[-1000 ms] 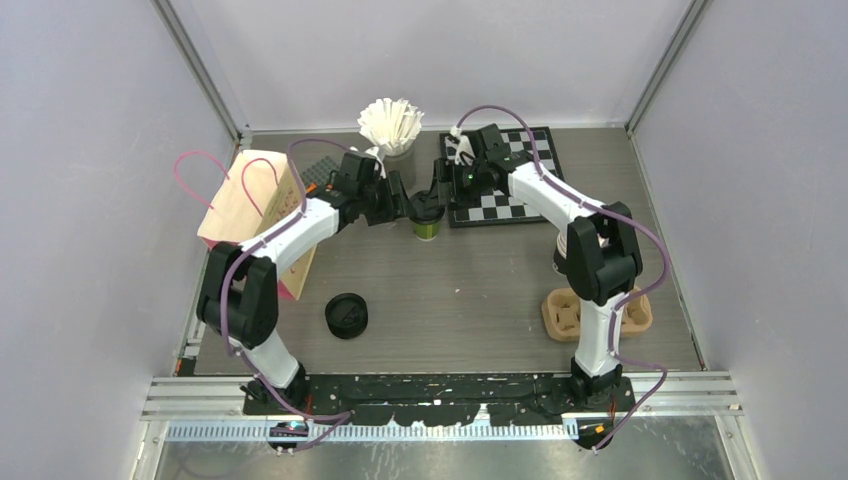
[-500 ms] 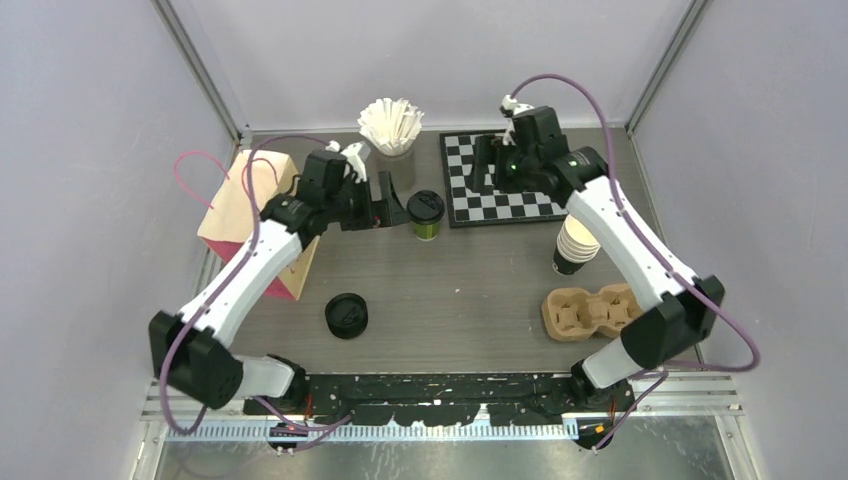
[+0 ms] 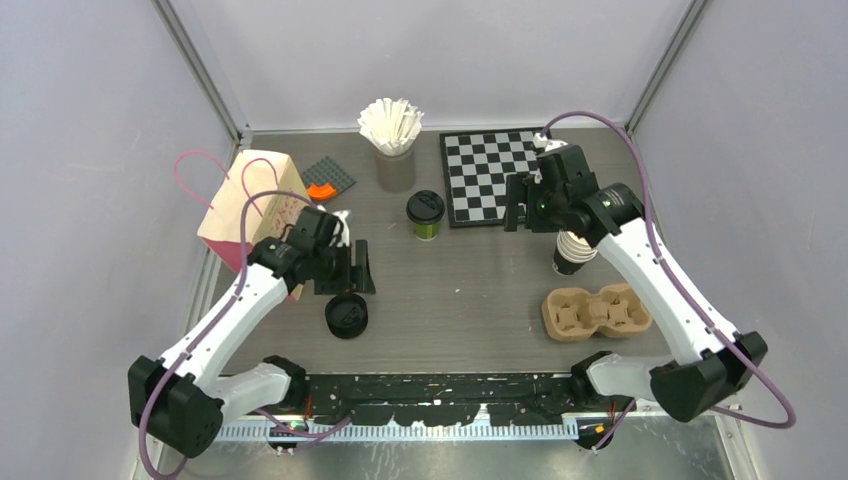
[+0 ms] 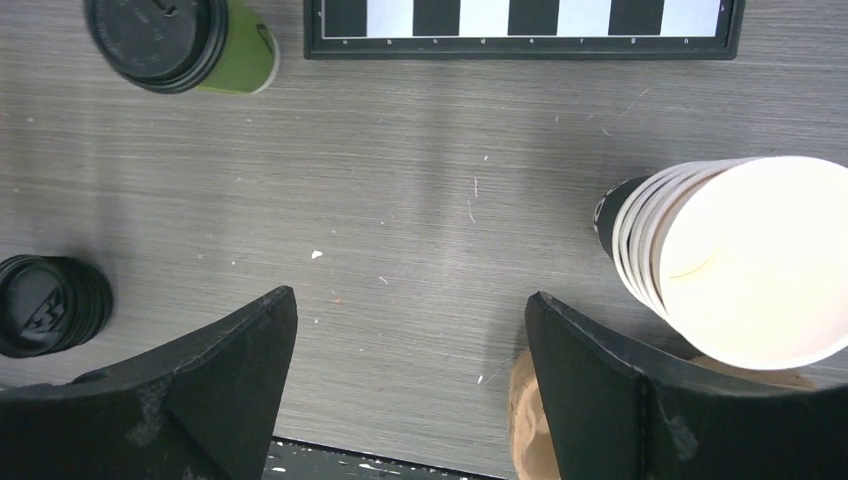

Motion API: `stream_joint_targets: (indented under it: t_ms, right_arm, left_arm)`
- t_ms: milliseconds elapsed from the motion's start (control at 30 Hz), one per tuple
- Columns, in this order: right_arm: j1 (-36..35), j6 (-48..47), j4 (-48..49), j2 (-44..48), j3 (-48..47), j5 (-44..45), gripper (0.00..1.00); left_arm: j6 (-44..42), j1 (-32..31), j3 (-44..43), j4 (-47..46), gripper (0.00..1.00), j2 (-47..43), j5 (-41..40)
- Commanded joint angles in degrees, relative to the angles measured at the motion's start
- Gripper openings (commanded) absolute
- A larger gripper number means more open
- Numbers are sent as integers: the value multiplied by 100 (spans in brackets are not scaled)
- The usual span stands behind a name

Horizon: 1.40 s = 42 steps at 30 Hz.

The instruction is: Pack the takeout coffee

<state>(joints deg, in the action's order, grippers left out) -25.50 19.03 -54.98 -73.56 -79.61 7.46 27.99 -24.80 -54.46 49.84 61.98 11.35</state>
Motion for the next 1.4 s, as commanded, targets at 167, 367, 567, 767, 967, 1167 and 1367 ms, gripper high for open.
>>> stream_joint_targets:
  t_ms: [167, 367, 567, 767, 967, 1167, 1367]
  right_arm:
    - [-5, -183, 264, 845, 348, -149, 88]
    - [-1, -313, 552, 1125, 713, -500, 87]
    - [-3, -403, 614, 1125, 795, -560, 87]
    - [-6, -409, 696, 1199, 921, -619, 87]
    - [-2, -413, 706, 1178, 933, -654, 87]
    - [-6, -425, 707, 1164, 948, -632, 87]
    - [-2, -420, 730, 1151, 968, -636, 87]
  left_arm:
    - [199, -600, 407, -301, 51, 401, -364]
    - [238, -667, 464, -391, 39, 753, -601]
    - [243, -699, 398, -419, 33, 1009, -777]
    - [55, -717, 279, -303, 32, 1339, -791]
    - [53, -754, 274, -342, 28, 1457, -810]
    - [63, -804, 275, -379, 21, 1506, -833]
    - [84, -891, 266, -364, 19, 1607, -915]
